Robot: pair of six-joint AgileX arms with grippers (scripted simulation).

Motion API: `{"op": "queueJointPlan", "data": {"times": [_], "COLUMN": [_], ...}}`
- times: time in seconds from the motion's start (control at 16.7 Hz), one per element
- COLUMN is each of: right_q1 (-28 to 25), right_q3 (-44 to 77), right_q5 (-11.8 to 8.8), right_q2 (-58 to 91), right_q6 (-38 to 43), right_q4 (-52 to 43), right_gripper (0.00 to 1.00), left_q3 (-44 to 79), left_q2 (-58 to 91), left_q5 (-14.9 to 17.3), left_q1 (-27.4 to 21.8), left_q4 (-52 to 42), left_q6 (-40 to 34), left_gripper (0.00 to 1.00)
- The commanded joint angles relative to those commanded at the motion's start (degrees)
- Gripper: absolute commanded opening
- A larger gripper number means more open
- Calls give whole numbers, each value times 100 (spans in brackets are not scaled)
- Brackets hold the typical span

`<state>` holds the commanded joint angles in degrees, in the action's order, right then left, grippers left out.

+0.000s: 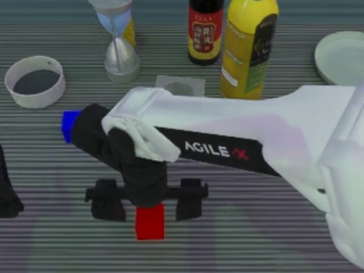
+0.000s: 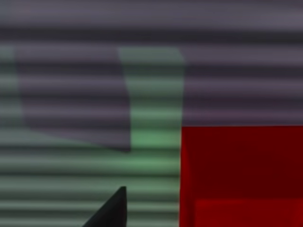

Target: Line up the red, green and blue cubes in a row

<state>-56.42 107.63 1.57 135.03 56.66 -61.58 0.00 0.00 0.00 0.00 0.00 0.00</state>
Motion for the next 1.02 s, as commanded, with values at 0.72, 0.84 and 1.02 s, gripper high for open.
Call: {"op": "queueJointPlan", "data": {"times": [0.72, 0.84, 1.02], "right_q1": [-28, -51, -56], "right_q3": [753, 1051, 1162], "right_q5": [3, -1, -3], "right_q2": [-148, -214, -256], "right_q6": [27, 20, 9], "right_q4": [-928, -1293, -1415], "right_gripper": [100, 100, 100], "left_q3": [0, 0, 0], "left_q2": [0, 0, 0], "left_q5": [0, 0, 0], "left_q1": [0, 0, 0], "left_q4": [0, 0, 0], "left_q6": [0, 0, 0], "left_gripper": [100, 100, 100]}}
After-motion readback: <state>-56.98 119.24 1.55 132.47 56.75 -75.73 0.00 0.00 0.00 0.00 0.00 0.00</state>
